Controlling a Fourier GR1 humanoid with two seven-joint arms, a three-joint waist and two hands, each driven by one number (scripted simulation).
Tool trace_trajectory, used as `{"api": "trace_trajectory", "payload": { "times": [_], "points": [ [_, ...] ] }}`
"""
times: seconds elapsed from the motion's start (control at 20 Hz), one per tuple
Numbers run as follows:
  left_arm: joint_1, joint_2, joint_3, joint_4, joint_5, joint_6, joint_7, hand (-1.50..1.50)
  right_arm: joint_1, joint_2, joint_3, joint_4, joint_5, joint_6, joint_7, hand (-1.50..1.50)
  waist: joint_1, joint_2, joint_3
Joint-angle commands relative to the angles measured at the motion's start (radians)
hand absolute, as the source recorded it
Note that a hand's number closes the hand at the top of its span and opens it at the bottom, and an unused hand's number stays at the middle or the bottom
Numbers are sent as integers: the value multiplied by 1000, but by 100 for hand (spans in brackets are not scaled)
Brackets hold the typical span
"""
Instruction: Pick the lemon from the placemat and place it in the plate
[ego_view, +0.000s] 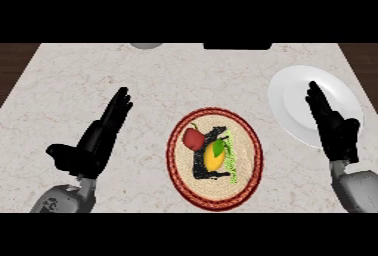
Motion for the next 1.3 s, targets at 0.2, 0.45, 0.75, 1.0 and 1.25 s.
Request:
{"api": "trace_trajectory", "payload": {
  "times": [0.2,0.45,0.75,1.0,1.25],
  "points": [
    [153,17,54,158,22,51,107,0,-145,-44,-40,-226,147,-199,105,150,-3,-13,3],
    [187,-34,35,168,58,47,123,0,-40,-110,-45,-182,454,-506,222,-150,-42,-18,2],
    [165,-3,67,165,59,7,140,0,214,-6,123,-537,696,-625,313,-150,-24,-11,6],
    [155,-23,71,217,39,9,123,0,282,-40,173,-666,913,-438,558,-150,-21,-9,5],
    [127,-8,96,236,61,-20,120,0,229,-67,292,-648,979,-139,787,-150,-8,-6,1]
  ]
}}
